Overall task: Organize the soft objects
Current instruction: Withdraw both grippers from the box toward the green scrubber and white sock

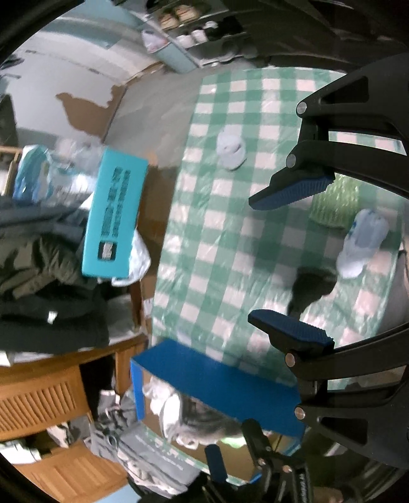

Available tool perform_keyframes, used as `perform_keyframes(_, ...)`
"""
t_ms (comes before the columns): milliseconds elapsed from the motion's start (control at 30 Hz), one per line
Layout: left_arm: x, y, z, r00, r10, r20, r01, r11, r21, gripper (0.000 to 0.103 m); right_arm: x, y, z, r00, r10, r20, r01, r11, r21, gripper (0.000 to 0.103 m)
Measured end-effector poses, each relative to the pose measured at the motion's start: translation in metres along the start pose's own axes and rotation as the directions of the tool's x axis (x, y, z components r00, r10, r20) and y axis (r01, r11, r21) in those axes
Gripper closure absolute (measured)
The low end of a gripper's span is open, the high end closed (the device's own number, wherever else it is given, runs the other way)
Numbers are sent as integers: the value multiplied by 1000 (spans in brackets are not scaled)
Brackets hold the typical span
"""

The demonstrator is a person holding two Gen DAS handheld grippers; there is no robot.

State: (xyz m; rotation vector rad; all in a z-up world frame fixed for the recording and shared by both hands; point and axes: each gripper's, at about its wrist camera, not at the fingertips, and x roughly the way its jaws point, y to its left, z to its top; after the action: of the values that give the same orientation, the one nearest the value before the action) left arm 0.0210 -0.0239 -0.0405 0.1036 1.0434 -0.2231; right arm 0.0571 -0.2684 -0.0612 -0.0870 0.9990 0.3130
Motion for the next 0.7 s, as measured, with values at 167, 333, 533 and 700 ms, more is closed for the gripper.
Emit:
perform_keyframes(167, 10, -27, 0, 1000, -14, -28, 16, 998, 54, 24, 4, -24, -12, 1000, -22, -22, 22, 999, 37, 38)
perform_keyframes(333, 21, -48, 1, 998, -30, -57, 35, 996, 88, 24, 7, -41, -26, 998, -30, -48, 32, 998, 59, 38)
perform_keyframes(533, 40, -66, -1, 994, -37, -102, 49, 993, 112, 24, 12, -54, -44, 996, -34, -87, 40, 996, 73, 38)
perform_keyframes(700, 58, -78, -8, 987, -50, -153, 69, 990, 123, 24, 23, -68, -62, 991, -43, -126, 54, 994, 90, 38)
